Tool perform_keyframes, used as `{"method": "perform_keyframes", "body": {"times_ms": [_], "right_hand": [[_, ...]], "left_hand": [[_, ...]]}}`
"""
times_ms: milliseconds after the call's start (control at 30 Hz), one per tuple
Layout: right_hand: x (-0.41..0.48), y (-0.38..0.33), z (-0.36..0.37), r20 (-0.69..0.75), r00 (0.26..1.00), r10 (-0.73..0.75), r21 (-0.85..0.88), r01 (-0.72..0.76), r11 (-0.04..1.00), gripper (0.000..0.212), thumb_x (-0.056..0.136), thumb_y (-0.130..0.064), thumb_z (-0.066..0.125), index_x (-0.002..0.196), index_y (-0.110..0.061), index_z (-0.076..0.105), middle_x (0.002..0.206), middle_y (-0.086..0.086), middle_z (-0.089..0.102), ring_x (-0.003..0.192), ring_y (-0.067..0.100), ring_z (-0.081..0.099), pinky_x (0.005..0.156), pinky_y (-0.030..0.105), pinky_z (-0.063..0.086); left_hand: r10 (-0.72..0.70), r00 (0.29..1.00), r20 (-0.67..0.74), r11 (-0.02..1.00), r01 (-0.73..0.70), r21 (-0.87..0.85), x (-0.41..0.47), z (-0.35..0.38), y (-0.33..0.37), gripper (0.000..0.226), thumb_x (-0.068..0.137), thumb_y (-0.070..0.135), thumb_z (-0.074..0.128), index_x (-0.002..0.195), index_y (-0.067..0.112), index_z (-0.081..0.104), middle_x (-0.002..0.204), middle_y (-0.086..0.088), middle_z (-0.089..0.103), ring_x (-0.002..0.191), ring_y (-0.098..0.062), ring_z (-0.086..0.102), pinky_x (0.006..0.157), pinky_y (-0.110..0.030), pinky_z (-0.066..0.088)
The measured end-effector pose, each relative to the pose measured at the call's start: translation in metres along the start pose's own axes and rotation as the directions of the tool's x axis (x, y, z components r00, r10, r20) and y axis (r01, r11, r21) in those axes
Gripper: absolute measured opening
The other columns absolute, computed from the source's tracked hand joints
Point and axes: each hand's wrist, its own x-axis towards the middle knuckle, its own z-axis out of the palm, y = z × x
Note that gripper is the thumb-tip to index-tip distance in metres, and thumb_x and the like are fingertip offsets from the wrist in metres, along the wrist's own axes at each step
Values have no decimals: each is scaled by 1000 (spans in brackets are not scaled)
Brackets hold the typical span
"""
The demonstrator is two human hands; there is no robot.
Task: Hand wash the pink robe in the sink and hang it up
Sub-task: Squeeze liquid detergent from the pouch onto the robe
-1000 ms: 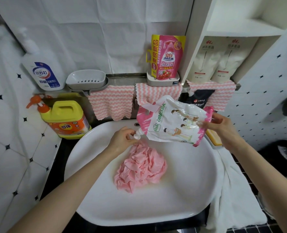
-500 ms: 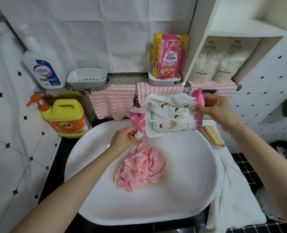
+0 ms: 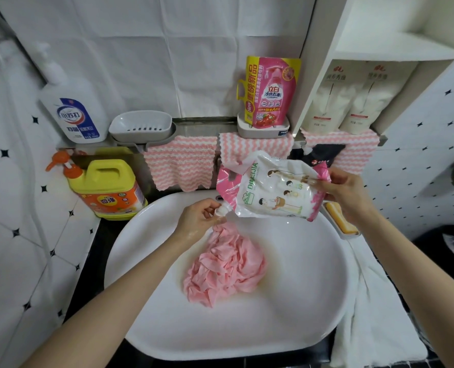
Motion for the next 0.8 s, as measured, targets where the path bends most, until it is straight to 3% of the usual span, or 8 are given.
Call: {"method": "perform_keyframes", "body": {"times_ms": [133, 233, 333, 467, 567, 700, 800], "right_hand": [[-3, 20, -4, -37, 995, 96, 119, -91, 989, 18, 72, -8, 76, 89, -10, 71, 84, 0, 73, 75, 19, 68, 70, 33, 58], [-5, 33, -8, -51, 990, 128, 154, -119, 981, 62, 36, -43, 92, 87, -13, 75, 97, 11, 69, 78, 22, 67, 68, 31, 57], [-4, 41, -11, -50, 987, 151, 209, -137, 968, 87, 16, -52, 93, 91, -12, 72, 87, 6, 73, 75, 20, 69, 66, 28, 58], [-6, 44, -11, -35, 989, 140, 252, -127, 959, 86, 14, -51, 93, 91, -16, 74, 87, 3, 75, 75, 18, 70, 66, 26, 57], [-5, 45, -14, -47, 990, 134, 258, -118, 959, 82, 18, -48, 94, 91, -16, 74, 90, 6, 75, 78, 21, 71, 69, 30, 59], [-8, 51, -18, -46, 983, 177, 294, -156, 943, 63, 38, -31, 91, 95, -11, 72, 92, 6, 74, 87, 27, 67, 68, 31, 59], [-14, 61, -17, -28, 977, 210, 331, -190, 924, 73, 28, -38, 95, 92, -10, 74, 95, 7, 74, 83, 20, 69, 69, 30, 58]], "left_hand": [[24, 1000, 12, 1000, -24, 12, 3, 0, 2, 24, 74, 10, 77, 95, 10, 66, 83, 0, 60, 63, 5, 47, 67, -7, 39], [38, 999, 8, 999, -38, 24, 5, 0, 1, 22, 75, 8, 76, 94, 12, 66, 82, 2, 59, 64, 5, 47, 68, -6, 38], [57, 998, 28, 998, -57, -3, 5, 2, 3, 23, 75, 6, 75, 97, 8, 66, 82, 5, 60, 66, 6, 48, 69, -7, 38], [48, 997, 57, 999, -48, -17, 5, 2, 4, 23, 77, 7, 74, 99, 7, 67, 83, 3, 60, 66, 6, 49, 69, -6, 38], [23, 997, 80, 1000, -21, -20, 6, 2, 3, 14, 79, 10, 73, 88, 18, 65, 75, 12, 59, 64, 6, 48, 66, -6, 37], [11, 995, 97, 999, -6, -51, 5, 1, -1, 16, 80, 12, 72, 87, 24, 64, 77, 16, 64, 70, 4, 51, 66, -6, 37], [27, 998, 61, 999, -26, -30, 5, -1, 1, 21, 81, 10, 72, 97, 22, 65, 78, 21, 66, 72, 5, 54, 67, -6, 37]]}}
